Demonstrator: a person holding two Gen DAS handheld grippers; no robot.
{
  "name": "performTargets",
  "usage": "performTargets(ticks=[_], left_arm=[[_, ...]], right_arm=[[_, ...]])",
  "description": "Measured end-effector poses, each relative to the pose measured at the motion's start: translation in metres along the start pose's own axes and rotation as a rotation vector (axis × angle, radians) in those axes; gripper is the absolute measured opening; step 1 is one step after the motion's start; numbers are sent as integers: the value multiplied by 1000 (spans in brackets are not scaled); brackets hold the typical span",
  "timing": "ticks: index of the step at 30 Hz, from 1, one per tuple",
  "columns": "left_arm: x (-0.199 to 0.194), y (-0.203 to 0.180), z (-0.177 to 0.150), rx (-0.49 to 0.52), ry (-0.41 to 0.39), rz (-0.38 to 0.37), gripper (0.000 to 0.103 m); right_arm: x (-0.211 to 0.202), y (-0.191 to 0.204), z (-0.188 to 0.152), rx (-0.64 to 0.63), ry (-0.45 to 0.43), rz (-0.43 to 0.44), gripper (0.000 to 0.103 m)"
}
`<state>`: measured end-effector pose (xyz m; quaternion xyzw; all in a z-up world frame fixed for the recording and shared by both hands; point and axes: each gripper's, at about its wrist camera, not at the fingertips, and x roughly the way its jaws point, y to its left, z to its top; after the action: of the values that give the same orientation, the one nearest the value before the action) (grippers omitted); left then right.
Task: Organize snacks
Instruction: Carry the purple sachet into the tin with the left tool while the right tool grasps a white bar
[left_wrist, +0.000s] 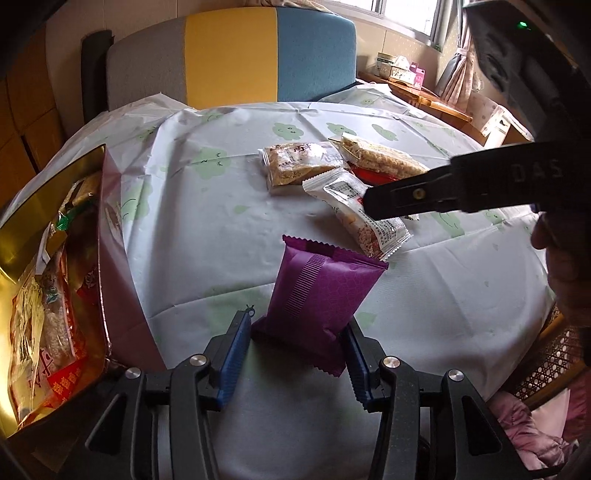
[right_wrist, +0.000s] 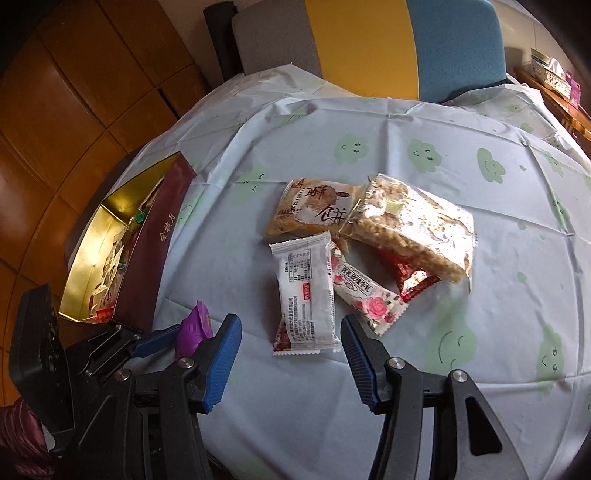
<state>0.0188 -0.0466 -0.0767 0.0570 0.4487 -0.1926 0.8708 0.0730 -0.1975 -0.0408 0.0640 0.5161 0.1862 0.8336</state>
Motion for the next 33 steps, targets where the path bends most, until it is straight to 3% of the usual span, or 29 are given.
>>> performTargets(ticks=[4, 6, 11, 20, 23, 33], left_arm=[[0, 1, -1, -6, -7, -3, 50], [0, 2, 0, -9, -9, -4, 50], [-1, 0, -2, -8, -14, 1, 50], [-3, 2, 1, -26, -10, 0, 48], [-8, 2, 3, -28, -15, 0, 43], [-32, 4, 15, -56, -69, -13, 40]], right_arm=[[27, 7, 10, -31, 50, -29, 57], [37, 11, 11, -61, 60, -57, 42], [44, 8, 10, -75, 71, -83, 38], [42, 4, 1, -103, 98, -46, 40], [40, 5, -2, -126, 81, -61, 35], [27, 3, -31, -133, 31, -81, 34]])
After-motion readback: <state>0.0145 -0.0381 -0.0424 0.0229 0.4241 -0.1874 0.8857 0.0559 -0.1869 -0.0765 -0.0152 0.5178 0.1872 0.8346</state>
